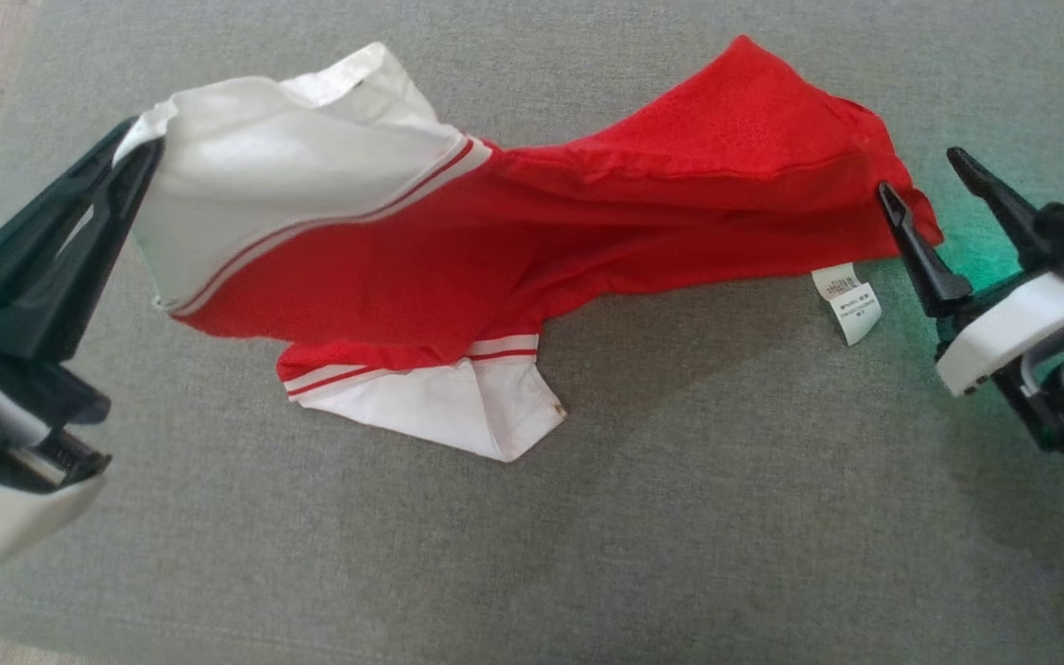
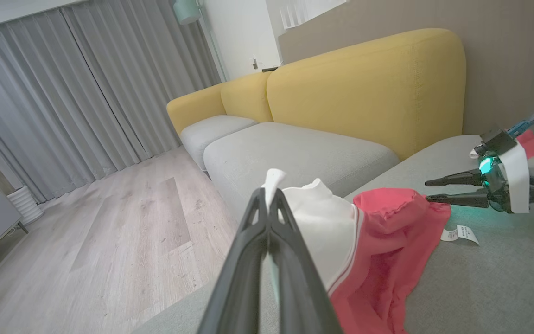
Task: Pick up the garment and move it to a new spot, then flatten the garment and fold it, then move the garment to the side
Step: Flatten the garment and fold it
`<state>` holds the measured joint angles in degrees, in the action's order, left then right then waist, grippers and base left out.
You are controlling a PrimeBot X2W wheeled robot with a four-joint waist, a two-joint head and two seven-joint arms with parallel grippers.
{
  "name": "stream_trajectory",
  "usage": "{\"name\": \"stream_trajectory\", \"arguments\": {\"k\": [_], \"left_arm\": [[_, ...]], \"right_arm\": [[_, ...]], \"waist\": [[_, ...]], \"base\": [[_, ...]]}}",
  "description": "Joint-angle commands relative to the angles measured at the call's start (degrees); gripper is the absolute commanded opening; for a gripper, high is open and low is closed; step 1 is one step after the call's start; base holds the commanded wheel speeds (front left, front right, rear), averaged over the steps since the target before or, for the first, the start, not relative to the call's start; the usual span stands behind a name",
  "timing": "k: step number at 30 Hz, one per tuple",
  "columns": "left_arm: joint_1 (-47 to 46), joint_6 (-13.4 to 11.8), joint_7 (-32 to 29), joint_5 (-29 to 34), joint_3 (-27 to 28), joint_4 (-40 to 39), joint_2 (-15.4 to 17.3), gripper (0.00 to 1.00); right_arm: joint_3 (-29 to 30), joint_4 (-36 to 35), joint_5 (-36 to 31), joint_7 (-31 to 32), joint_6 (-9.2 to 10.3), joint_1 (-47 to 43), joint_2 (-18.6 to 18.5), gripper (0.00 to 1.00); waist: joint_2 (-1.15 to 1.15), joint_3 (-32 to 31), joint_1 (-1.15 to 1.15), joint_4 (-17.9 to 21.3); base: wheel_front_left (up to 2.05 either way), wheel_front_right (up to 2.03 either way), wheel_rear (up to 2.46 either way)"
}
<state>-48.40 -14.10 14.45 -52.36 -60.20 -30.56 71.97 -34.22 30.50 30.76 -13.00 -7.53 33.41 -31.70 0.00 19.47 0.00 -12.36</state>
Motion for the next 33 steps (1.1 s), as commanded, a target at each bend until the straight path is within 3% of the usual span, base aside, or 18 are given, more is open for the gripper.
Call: {"name": "stream_trajectory", "arguments": {"k": [1, 6, 17, 18, 19, 21, 22, 23, 25, 26, 33], "left_arm": [[-0.4, 0.1, 0.5, 0.4, 4.6, -0.4, 2.0, 0.0], [2.3, 0.8, 0.5, 0.9, 6.9, -0.1, 0.9, 0.0], [6.5, 2.6, 0.5, 2.5, 10.1, 1.0, -1.1, 0.0], [6.9, 2.7, 0.5, 2.6, 10.4, 1.1, -1.3, 0.0], [7.2, 2.8, 0.5, 2.7, 10.7, 1.2, -1.4, 0.0], [7.8, 3.1, 0.5, 2.9, 11.3, 1.4, -1.6, 0.0], [8.1, 3.3, 0.5, 3.0, 11.6, 1.5, -1.8, 0.0], [8.1, 3.3, 0.5, 3.0, 11.6, 1.5, -1.8, 0.0], [8.7, 3.5, 0.5, 3.1, 12.2, 1.7, -2.0, 0.0], [8.9, 3.6, 0.5, 3.2, 12.5, 1.7, -2.0, 0.0], [10.3, 3.7, 0.5, 5.1, 14.8, 2.7, -2.1, 0.0]], "right_arm": [[-1.8, -1.6, 0.1, -0.1, 0.04, 1.1, -2.5, 1.0], [-11.2, -2.4, 2.8, 1.1, 0.04, 4.6, -5.8, 1.0], [-21.0, -1.3, 6.5, 0.6, 0.04, 11.5, -9.0, 1.0], [-21.7, -1.2, 6.9, 0.6, 0.04, 11.7, -9.0, 0.96], [-22.6, -1.0, 7.4, 0.8, 0.04, 11.8, -9.0, 0.84], [-24.2, -0.5, 8.2, 1.3, 0.04, 12.3, -9.1, 0.71], [-25.0, -0.2, 8.5, 1.4, 0.04, 12.7, -9.1, 0.59], [-25.0, -0.2, 8.5, 1.4, 0.04, 12.7, -9.1, 0.59], [-26.5, 0.3, 9.5, 1.9, 0.04, 13.4, -8.8, 0.28], [-27.1, 0.5, 10.0, 2.1, 0.04, 13.8, -8.7, 0.0], [-30.2, 1.7, 11.3, -0.2, 0.04, 16.4, -8.3, 0.0]], "waist": [[0.0, 0.1, 0.0, -0.2], [0.0, 0.1, 0.0, -0.8], [0.0, 0.0, 0.0, -2.3], [0.0, 0.0, 0.0, -2.4], [0.0, -0.1, 0.0, -2.5], [0.0, -0.1, 0.0, -2.6], [0.0, -0.1, 0.0, -2.7], [0.0, -0.1, 0.0, -2.7], [0.0, -0.1, 0.0, -2.7], [0.0, -0.1, 0.0, -2.7], [0.0, -1.8, 0.0, -1.1]], "base": [[0.0, 0.0, 0.0], [0.0, 0.0, 0.0], [0.0, 0.0, 0.0], [0.0, 0.0, 0.0], [0.0, 0.0, 0.0], [0.0, 0.0, 0.0], [0.0, 0.0, 0.0], [0.0, 0.0, 0.0], [0.0, 0.0, 0.0], [0.0, 0.0, 0.0], [0.0, 0.0, 0.0]]}}
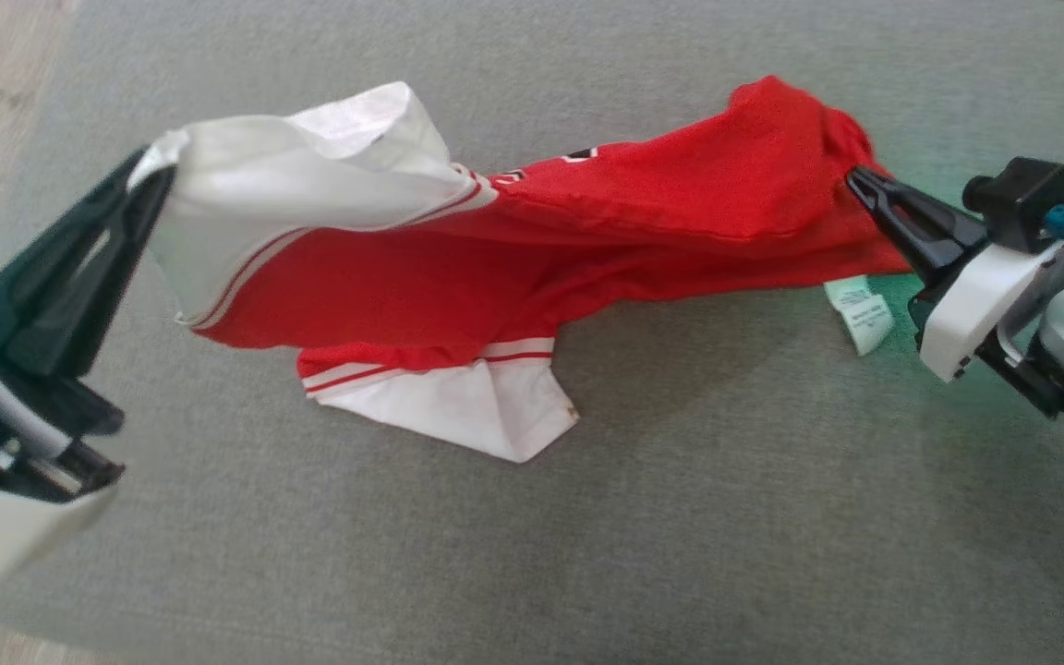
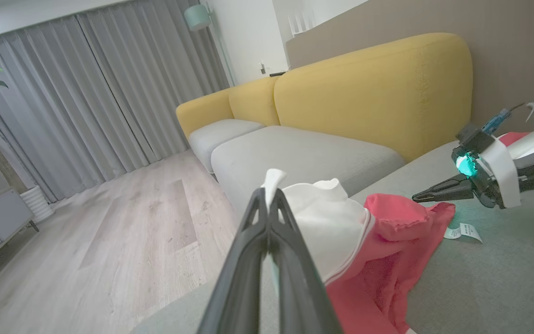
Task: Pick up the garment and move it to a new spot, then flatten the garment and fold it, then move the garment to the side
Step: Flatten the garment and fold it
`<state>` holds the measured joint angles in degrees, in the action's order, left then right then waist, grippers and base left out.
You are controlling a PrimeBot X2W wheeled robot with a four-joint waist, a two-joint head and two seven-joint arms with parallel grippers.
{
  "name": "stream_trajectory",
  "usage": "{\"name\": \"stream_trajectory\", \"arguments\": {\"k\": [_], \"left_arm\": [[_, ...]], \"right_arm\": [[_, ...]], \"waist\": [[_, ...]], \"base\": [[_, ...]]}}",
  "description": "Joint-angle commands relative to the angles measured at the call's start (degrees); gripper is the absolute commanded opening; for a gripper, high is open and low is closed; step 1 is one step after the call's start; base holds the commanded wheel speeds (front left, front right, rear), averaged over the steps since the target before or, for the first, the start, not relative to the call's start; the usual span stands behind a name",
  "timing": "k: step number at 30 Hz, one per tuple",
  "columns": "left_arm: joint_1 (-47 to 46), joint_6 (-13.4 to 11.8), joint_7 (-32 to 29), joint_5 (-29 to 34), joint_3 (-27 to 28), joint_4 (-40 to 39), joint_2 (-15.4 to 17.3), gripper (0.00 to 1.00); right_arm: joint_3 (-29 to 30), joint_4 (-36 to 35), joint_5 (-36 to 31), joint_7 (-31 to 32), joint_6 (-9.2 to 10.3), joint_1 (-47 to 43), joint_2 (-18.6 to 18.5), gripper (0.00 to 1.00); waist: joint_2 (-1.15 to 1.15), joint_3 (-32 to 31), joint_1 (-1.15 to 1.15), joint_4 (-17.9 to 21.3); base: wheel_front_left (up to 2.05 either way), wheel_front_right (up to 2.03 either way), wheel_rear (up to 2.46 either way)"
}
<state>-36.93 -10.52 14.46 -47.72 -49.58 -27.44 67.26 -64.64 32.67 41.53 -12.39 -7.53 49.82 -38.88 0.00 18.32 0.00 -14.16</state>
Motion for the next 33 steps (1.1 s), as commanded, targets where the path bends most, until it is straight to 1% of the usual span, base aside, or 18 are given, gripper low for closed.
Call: {"name": "stream_trajectory", "arguments": {"k": [1, 5, 9, 11, 14, 15, 16, 20, 23, 27, 30, 33], "left_arm": [[-1.0, 0.0, 0.5, 0.9, 4.6, -0.3, 2.8, 0.0], [-0.8, -0.3, 0.5, 2.5, 6.9, 0.1, 3.5, 0.0], [-0.4, -0.3, 0.5, 3.0, 9.5, 0.0, 4.2, 0.0], [0.3, -0.3, 0.5, 2.6, 10.5, -0.4, 4.8, 0.0], [1.6, -0.7, 0.5, 2.0, 11.6, -1.5, 5.7, 0.0], [2.2, -0.7, 0.5, 1.8, 11.9, -1.9, 5.8, 0.0], [2.7, -0.7, 0.5, 1.7, 12.0, -2.3, 5.9, 0.0], [4.6, -0.3, 0.5, 1.9, 12.3, -2.9, 5.1, 0.0], [5.6, 0.3, 0.5, 2.4, 12.4, -2.8, 3.5, 0.0], [6.3, 1.9, 0.5, 3.7, 12.0, -2.1, 1.0, 0.0], [6.2, 3.1, 0.5, 4.6, 11.6, -1.1, -0.7, 0.0], [6.3, 3.9, 0.5, 5.1, 11.5, -0.1, -1.9, 0.0]], "right_arm": [[0.4, -0.5, 0.6, -1.3, 0.04, 0.2, -1.1, 0.0], [2.3, -1.4, 1.2, -2.4, 0.04, 1.0, -1.7, 0.0], [6.2, -4.4, 1.3, -2.6, 0.04, 1.0, -3.2, 0.0], [7.3, -6.3, 1.6, -2.6, 0.04, -0.3, -4.0, 0.0], [7.2, -8.2, 3.7, -2.6, 0.04, -2.7, -5.1, 0.0], [6.9, -8.5, 4.8, -2.5, 0.04, -3.4, -5.2, 0.27], [6.4, -8.7, 5.8, -2.2, 0.04, -4.0, -5.3, 1.0], [4.6, -8.6, 10.2, 0.0, 0.04, -5.2, -4.5, 1.0], [3.3, -7.6, 14.7, 2.1, 0.04, -6.0, -3.2, 1.0], [1.3, -6.2, 20.9, 5.6, 0.04, -6.7, -2.3, 1.0], [-1.0, -6.0, 23.2, 7.3, 0.04, -7.1, -2.4, 1.0], [-3.7, -6.8, 24.1, 8.2, 0.04, -7.3, -3.0, 1.0]], "waist": [[0.0, -1.1, 0.0, 1.2], [0.0, -3.2, 0.0, 3.7], [0.0, -5.0, 0.0, 6.4], [0.0, -5.8, 0.0, 7.3], [0.0, -6.0, 0.0, 7.6], [0.0, -5.9, 0.0, 7.4], [0.0, -5.7, 0.0, 7.0], [0.0, -4.7, 0.0, 4.8], [0.0, -4.0, 0.0, 2.6], [0.0, -3.3, 0.0, 0.1], [0.0, -3.3, 0.0, -1.0], [0.0, -3.4, 0.0, -1.4]], "base": [[0.0, 0.0, 0.0], [0.0, 0.0, 0.0], [0.0, 0.0, 0.0], [0.0, 0.0, 0.0], [0.0, 0.0, 0.0], [0.0, 0.0, 0.0], [0.0, 0.0, 0.0], [0.0, 0.0, 0.0], [0.0, 0.0, 0.0], [0.0, 0.0, 0.0], [0.0, 0.0, 0.0], [0.0, 0.0, 0.0]]}}
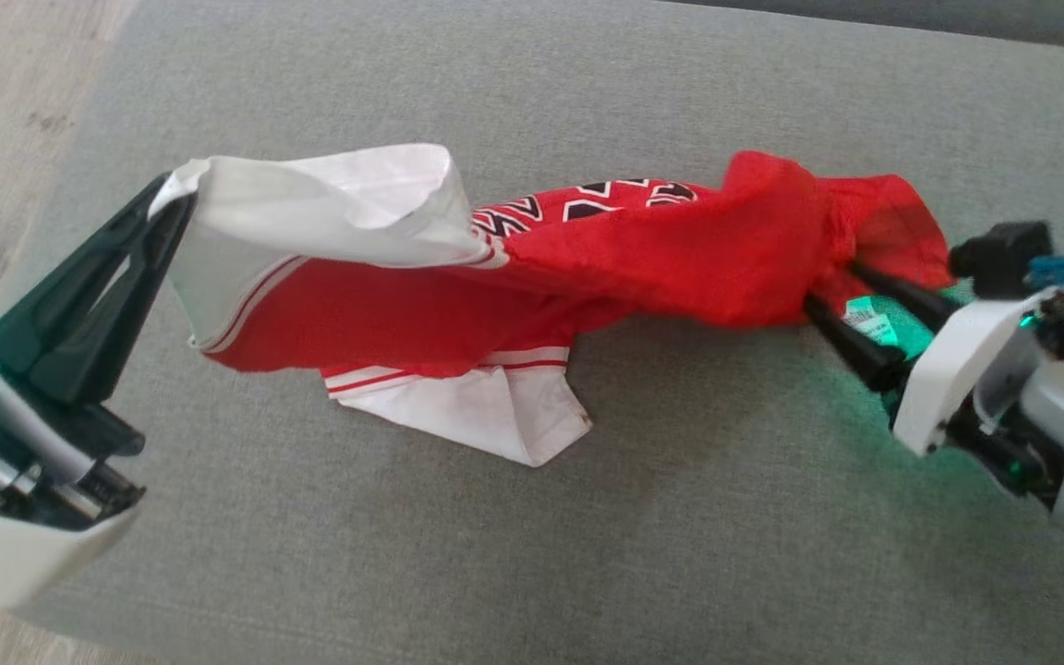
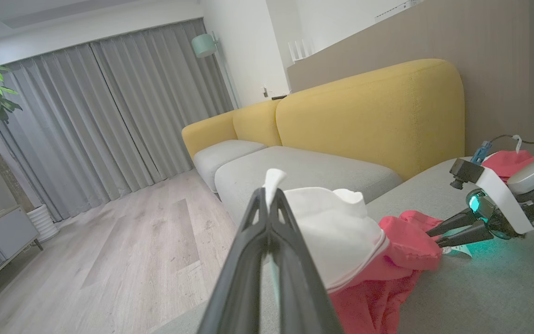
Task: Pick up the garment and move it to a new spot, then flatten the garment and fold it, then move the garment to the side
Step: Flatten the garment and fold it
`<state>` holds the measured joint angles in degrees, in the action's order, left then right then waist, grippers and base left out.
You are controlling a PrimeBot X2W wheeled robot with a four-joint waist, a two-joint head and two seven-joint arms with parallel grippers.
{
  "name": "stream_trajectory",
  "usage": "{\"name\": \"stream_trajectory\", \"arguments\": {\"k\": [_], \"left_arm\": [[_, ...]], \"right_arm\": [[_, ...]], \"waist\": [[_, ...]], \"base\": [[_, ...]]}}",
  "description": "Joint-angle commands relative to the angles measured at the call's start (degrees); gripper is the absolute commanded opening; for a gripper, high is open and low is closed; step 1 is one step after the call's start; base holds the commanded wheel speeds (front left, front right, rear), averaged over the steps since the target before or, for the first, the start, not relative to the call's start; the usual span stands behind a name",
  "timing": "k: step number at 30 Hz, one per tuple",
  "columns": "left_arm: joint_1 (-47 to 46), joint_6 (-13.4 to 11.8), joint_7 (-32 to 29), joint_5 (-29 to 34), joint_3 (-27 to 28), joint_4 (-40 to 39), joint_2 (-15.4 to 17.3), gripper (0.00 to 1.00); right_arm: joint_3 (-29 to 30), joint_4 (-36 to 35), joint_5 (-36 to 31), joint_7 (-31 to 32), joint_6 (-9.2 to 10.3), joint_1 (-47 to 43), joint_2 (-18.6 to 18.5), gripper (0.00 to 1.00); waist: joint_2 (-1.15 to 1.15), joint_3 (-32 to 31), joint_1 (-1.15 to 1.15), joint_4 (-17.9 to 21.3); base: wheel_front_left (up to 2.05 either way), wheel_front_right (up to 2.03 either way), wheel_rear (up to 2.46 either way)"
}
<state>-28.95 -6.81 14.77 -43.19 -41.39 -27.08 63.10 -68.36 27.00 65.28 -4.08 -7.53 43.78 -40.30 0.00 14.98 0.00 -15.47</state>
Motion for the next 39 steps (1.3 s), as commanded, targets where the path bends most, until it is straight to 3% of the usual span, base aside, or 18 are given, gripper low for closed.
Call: {"name": "stream_trajectory", "arguments": {"k": [1, 2, 5, 6, 8, 9, 10, 20, 29, 39], "left_arm": [[-1.7, 0.2, 0.2, 0.6, 3.3, -0.5, 2.3, 0.0], [-1.7, 0.4, 0.2, 0.7, 3.2, -0.2, 2.0, 0.0], [-1.5, 1.0, 0.2, 0.9, 3.3, 0.6, 1.3, 0.0], [-1.5, 1.1, 0.2, 0.9, 3.3, 0.7, 1.1, 0.0], [-1.5, 1.3, 0.2, 1.0, 3.4, 0.9, 0.9, 0.0], [-1.5, 1.3, 0.2, 1.0, 3.5, 1.0, 0.8, 0.0], [-1.5, 1.4, 0.2, 1.0, 3.6, 1.1, 0.7, 0.0], [-0.8, 1.2, 0.2, 1.5, 5.9, 2.3, 0.8, 0.0], [-1.6, 0.7, 0.2, 1.4, 13.1, 3.0, 3.2, 0.0], [-14.3, 7.3, -1.1, 1.5, 20.4, 4.5, 6.7, 0.0]], "right_arm": [[0.0, -1.1, 0.4, -0.1, 0.04, -1.2, -1.5, 1.0], [-0.7, -1.3, 0.5, 0.1, 0.04, -1.2, -1.8, 1.0], [-2.3, -1.6, 0.6, -0.8, 0.04, -0.7, -2.3, 0.74], [-2.6, -1.6, 0.7, -0.8, 0.04, -0.6, -2.3, 0.46], [-3.1, -1.5, 0.9, -1.1, 0.04, -0.4, -2.4, 0.33], [-3.2, -1.4, 1.0, -1.2, 0.04, -0.2, -2.4, 0.2], [-3.4, -1.4, 1.1, -1.3, 0.04, -0.1, -2.4, 0.0], [-4.4, -3.1, -0.3, -7.1, 0.04, 3.0, -3.5, 0.0], [-0.8, -8.0, -2.1, -10.7, 0.04, 8.8, -10.0, 0.0], [12.0, -16.6, -6.9, -10.9, 0.04, 15.7, -19.4, 0.0]], "waist": [[0.0, 0.0, 0.0, -0.1], [0.0, -0.1, 0.0, -0.2], [0.0, -0.1, 0.0, -0.2], [0.0, -0.1, 0.0, -0.1], [0.0, 0.0, 0.0, -0.1], [0.0, 0.1, 0.0, -0.1], [0.0, 0.2, 0.0, 0.0], [0.0, -0.6, 0.0, 2.8], [0.0, -4.1, 0.0, 8.0], [0.0, -8.4, 0.0, 14.6]], "base": [[0.0, 0.0, 0.0], [0.0, 0.0, 0.0], [0.0, 0.0, 0.0], [0.0, 0.0, 0.0], [0.0, 0.0, 0.0], [0.0, 0.0, 0.0], [0.0, 0.0, 0.0], [0.0, 0.0, 0.0], [0.0, 0.0, 0.0], [0.0, 0.0, 0.0]]}}
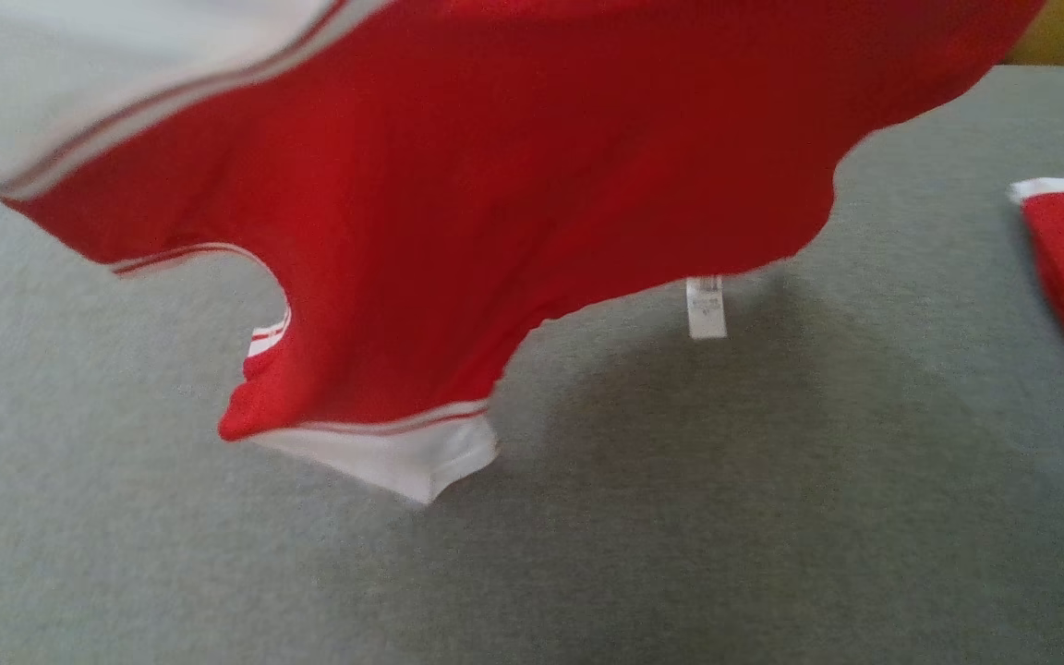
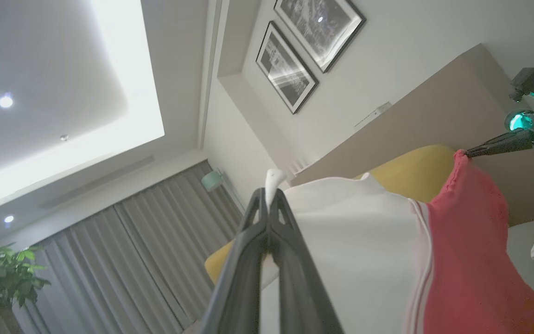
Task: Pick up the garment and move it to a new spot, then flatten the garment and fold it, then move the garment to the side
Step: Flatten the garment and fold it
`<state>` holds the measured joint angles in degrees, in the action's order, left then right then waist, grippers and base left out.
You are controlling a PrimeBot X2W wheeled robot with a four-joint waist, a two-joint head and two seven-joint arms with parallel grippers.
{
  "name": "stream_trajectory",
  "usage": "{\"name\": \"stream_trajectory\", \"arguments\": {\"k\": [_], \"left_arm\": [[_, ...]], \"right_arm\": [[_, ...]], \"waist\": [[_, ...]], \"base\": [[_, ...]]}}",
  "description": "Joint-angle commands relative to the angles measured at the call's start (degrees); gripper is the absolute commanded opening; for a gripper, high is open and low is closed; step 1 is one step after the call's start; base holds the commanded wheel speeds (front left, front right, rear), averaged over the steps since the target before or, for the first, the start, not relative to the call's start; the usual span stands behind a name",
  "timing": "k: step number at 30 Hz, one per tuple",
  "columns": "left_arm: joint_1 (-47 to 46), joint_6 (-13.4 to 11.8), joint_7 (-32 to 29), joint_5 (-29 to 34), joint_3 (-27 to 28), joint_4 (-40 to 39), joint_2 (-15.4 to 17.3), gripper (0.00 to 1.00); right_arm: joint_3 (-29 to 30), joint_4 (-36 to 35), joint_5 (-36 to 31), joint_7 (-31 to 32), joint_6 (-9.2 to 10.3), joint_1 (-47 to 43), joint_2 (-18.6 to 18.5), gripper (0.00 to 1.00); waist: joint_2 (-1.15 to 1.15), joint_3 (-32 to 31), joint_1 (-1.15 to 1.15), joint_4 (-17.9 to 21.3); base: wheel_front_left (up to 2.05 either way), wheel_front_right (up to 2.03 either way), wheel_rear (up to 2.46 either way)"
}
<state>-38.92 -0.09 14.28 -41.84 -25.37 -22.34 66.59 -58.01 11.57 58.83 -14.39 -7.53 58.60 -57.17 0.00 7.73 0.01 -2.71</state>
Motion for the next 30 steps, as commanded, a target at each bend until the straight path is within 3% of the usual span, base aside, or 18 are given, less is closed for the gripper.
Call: {"name": "stream_trajectory", "arguments": {"k": [1, 7, 13, 23, 26, 30], "left_arm": [[-6.3, 1.4, -1.3, 0.4, 4.5, -0.1, 3.0, 0.0], [-18.2, 5.0, -4.8, 2.3, 3.7, 3.0, 0.3, 0.0], [-33.4, 7.2, -8.0, 6.3, -2.0, 13.9, -6.3, 0.0], [-53.4, 7.6, -6.1, 13.3, -18.1, 33.6, -16.2, 0.0], [-60.1, 7.6, -2.7, 17.7, -19.7, 39.9, -19.6, 0.0], [-65.6, 6.0, 0.3, 22.8, -19.8, 44.9, -24.1, 0.0]], "right_arm": [[2.4, -1.7, -0.9, -0.6, 0.04, 1.7, -3.0, 0.0], [8.9, -1.8, -5.1, -0.6, 0.04, 6.8, -2.7, 0.0], [11.3, 2.3, -9.3, 0.0, 0.04, 10.5, 2.2, 0.0], [12.0, 14.8, -15.3, -0.2, 0.04, 18.4, 11.8, 0.0], [15.4, 18.9, -19.3, -0.5, 0.04, 21.7, 14.2, 0.0], [24.2, 18.9, -27.9, -0.6, 0.04, 24.0, 16.3, 0.0]], "waist": [[0.0, -1.3, -0.01, 2.4], [0.0, -0.7, -0.01, 5.5], [0.0, 3.0, -0.01, 8.0], [0.0, 15.5, -0.01, 8.6], [0.0, 18.2, -0.01, 8.5], [0.0, 20.7, -0.01, 7.9]], "base": [[0.0, 0.0, 0.0], [0.0, 0.0, 0.0], [0.0, 0.0, 0.0], [0.0, 0.0, 0.0], [0.0, 0.0, 0.0], [0.0, 0.0, 0.0]]}}
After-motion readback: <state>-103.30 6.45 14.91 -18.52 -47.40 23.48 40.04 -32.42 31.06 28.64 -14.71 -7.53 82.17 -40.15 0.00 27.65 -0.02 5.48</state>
